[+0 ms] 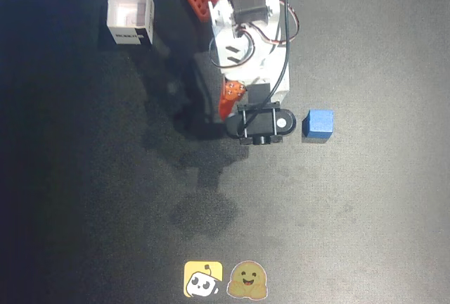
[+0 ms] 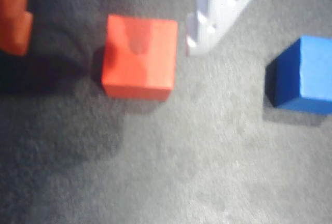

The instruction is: Put the red cube on top of the blue cube.

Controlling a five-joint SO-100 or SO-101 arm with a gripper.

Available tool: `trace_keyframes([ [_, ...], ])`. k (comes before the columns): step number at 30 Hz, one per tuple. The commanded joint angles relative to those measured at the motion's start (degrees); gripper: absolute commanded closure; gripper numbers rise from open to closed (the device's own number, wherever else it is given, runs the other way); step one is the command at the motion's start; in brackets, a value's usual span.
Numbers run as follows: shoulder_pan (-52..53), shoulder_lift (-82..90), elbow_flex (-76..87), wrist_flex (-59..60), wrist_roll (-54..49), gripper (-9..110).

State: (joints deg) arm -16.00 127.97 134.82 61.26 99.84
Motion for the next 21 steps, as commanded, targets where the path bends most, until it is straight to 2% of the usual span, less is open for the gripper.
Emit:
trace_keyframes([
  [1,-0.4,0.3,0.6,-2.4,0.3,78],
  [21,-1.8,-1.0,11.1,-14.2,2.0,78],
])
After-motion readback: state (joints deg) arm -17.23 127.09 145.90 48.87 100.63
